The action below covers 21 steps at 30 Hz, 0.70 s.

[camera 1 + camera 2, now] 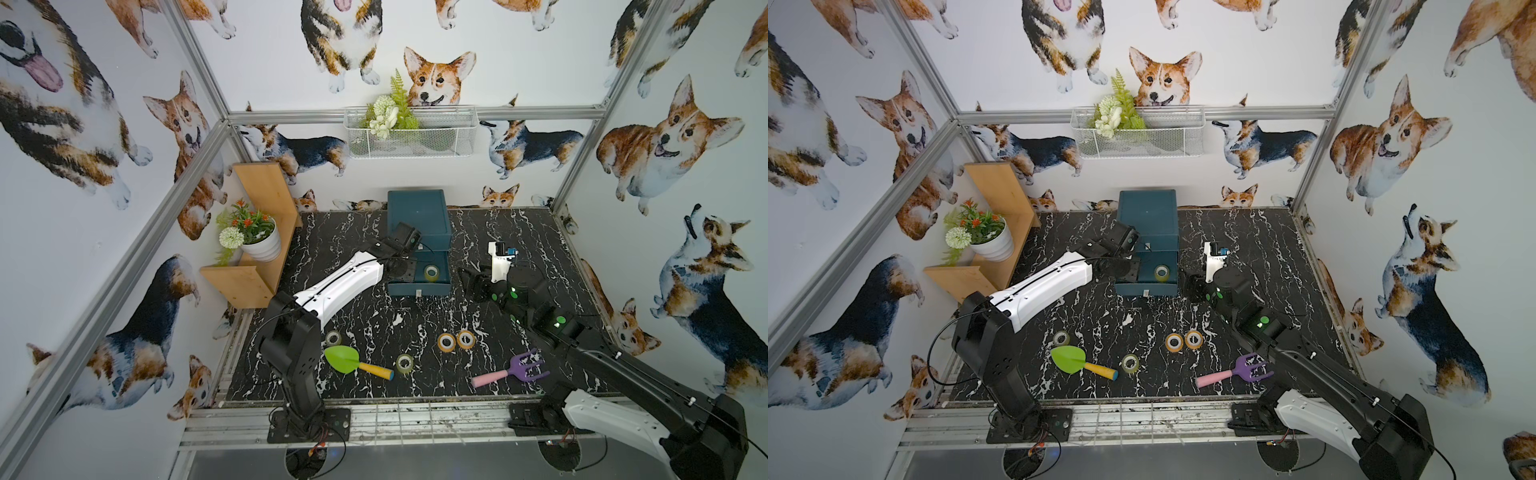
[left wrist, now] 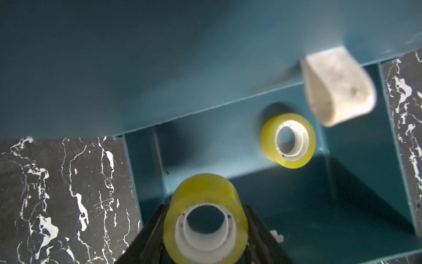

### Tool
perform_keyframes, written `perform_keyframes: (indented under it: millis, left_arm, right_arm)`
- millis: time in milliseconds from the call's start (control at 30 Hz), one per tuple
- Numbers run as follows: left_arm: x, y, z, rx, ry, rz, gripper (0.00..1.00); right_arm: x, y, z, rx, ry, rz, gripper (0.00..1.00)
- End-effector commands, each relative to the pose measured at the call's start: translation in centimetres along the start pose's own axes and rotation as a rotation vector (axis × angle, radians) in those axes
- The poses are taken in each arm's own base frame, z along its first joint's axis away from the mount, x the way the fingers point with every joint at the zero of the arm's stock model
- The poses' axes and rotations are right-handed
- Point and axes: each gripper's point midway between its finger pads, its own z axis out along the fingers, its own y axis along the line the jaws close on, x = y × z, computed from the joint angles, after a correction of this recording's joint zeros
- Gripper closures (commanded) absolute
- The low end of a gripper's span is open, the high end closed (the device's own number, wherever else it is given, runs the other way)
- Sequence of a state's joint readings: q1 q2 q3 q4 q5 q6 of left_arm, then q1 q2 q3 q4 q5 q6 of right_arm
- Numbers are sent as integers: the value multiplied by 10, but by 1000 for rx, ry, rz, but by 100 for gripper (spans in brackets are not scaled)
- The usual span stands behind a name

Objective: Place the transparent tape into the drawer according to color
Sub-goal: Place the tape in the drawer.

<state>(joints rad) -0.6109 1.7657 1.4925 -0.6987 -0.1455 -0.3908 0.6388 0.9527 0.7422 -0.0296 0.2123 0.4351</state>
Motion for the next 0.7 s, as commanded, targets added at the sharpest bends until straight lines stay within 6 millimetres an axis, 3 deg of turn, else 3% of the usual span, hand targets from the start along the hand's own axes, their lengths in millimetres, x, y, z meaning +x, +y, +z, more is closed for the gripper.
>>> perform_keyframes:
  millis: [0, 100, 267, 400, 433, 567, 667]
  left_arm:
    - [-3, -1, -2, 5, -2, 4, 38]
    - [-7, -2, -5, 9, -14, 3, 30]
    - [-13, -2, -18, 19, -46, -3, 29]
    - [-21, -1, -42, 42, -105, -30, 29]
    - [-26, 0, -63, 61, -156, -41, 27]
    - [-20, 14, -97, 64, -249, -72, 15]
    - [-9, 28, -115, 60, -297, -101, 3]
  right_arm:
    - [-13, 2, -2, -3, -41, 10, 25]
    - [-13, 4, -2, -9, -39, 10, 25]
    - [-13, 5, -2, -14, -35, 10, 24]
    - [-6, 11, 0, -57, -8, -8, 25]
    - [-2, 17, 0, -91, 7, -22, 25]
    - [24, 45, -1, -220, 95, -109, 24]
    - [69, 67, 1, -265, 231, -233, 24]
